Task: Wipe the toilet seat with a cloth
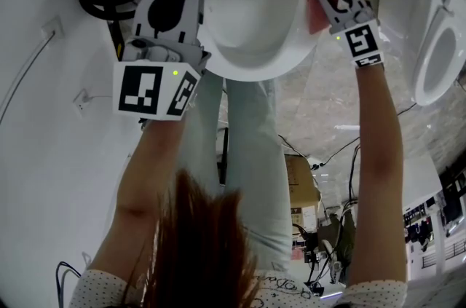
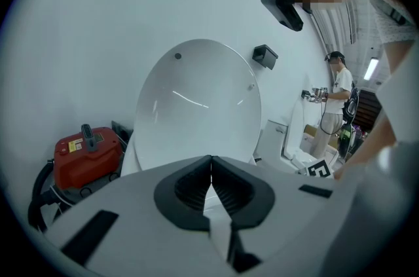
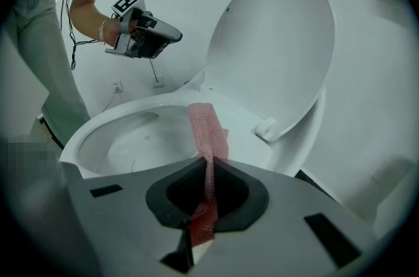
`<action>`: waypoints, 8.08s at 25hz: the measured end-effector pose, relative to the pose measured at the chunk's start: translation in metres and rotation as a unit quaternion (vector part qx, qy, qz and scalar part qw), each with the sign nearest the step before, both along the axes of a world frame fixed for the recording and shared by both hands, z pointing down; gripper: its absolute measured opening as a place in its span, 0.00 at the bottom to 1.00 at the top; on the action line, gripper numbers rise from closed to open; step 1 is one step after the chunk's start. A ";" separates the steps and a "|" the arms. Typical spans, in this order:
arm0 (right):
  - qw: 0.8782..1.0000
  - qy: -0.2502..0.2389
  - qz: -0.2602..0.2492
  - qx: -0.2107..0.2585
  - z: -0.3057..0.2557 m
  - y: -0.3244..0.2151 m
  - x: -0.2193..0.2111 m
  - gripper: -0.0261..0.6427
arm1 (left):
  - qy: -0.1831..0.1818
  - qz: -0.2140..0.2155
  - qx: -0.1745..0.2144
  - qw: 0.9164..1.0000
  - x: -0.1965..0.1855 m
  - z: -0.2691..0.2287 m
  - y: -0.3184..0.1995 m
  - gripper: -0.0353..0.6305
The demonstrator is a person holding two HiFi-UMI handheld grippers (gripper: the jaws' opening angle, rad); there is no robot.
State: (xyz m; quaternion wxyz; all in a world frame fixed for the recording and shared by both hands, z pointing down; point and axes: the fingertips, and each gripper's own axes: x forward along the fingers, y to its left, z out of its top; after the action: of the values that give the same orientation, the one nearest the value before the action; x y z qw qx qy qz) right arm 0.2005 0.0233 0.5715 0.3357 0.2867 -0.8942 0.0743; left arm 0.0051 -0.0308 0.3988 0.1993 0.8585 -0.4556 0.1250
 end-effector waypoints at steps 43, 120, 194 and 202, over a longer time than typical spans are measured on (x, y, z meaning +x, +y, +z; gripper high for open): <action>0.998 -0.012 -0.023 -0.054 0.007 0.093 -0.004 0.08 | -0.001 -0.007 -0.004 1.000 -0.004 0.004 0.022 0.04; 0.983 -0.019 0.139 -0.117 0.011 0.200 -0.079 0.08 | -0.034 -0.062 -0.021 0.997 -0.073 0.021 0.037 0.04; 0.959 -0.010 -0.257 -0.116 0.008 0.221 -0.237 0.08 | -0.031 -0.109 -0.052 0.992 -0.145 0.028 0.081 0.04; 0.952 -0.017 -0.287 -0.104 0.007 0.214 -0.249 0.08 | -0.034 -0.115 -0.055 0.991 -0.156 0.030 0.083 0.04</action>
State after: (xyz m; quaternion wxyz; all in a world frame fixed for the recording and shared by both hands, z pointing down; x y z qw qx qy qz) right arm -0.0480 0.2372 0.5790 0.3557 -0.0202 -0.9316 0.0718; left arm -0.1510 0.0519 0.4283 0.2437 0.7835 -0.5500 0.1556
